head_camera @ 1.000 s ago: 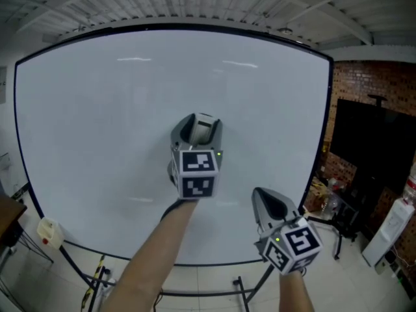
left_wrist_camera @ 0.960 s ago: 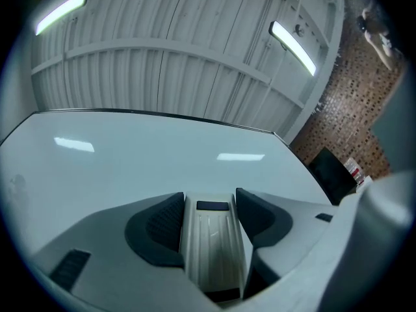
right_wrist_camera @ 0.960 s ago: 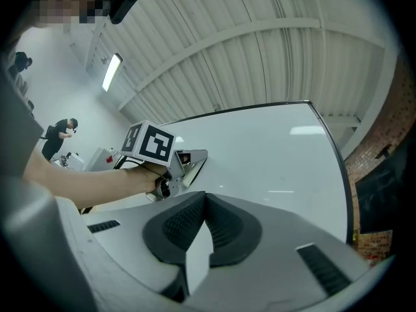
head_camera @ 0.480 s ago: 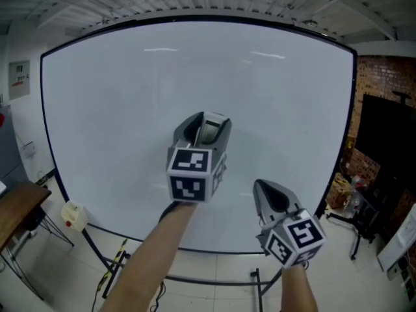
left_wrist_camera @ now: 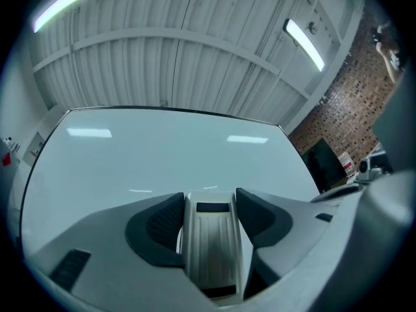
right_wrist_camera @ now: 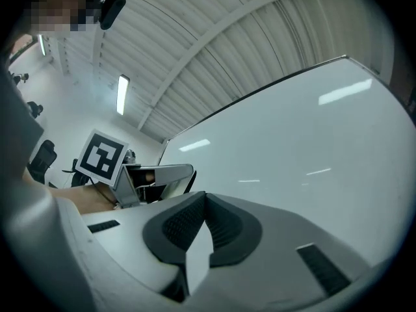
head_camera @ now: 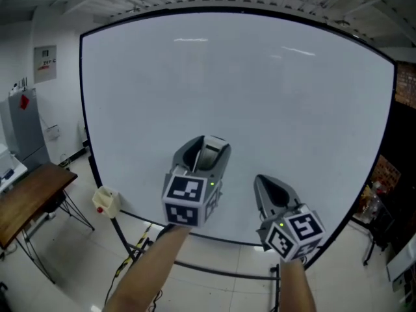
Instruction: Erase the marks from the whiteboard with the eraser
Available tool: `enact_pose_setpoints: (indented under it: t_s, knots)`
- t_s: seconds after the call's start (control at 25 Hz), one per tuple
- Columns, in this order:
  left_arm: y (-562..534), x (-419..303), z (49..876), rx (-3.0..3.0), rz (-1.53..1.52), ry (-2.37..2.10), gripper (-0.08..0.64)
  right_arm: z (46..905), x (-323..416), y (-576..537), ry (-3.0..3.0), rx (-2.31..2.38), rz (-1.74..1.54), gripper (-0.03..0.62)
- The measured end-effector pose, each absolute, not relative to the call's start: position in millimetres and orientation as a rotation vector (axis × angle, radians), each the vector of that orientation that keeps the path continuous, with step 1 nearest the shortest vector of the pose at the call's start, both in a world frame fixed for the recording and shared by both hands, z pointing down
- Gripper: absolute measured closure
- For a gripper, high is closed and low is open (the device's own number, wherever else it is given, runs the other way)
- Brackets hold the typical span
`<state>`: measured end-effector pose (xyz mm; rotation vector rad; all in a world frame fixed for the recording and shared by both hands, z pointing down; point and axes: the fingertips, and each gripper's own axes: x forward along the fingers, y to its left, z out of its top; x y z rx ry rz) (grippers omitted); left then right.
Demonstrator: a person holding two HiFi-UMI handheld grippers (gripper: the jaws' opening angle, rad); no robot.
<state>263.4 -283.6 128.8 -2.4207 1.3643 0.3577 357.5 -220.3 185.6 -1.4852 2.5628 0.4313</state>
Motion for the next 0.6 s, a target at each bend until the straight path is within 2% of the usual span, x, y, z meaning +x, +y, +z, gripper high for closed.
enact_pose_setpoints:
  t_s: [0.6]
  knots:
    - [-287, 42, 290, -2.508, 0.150, 1.595, 0.301, 278, 146, -246, 2.763, -1.329, 0.168, 0.595]
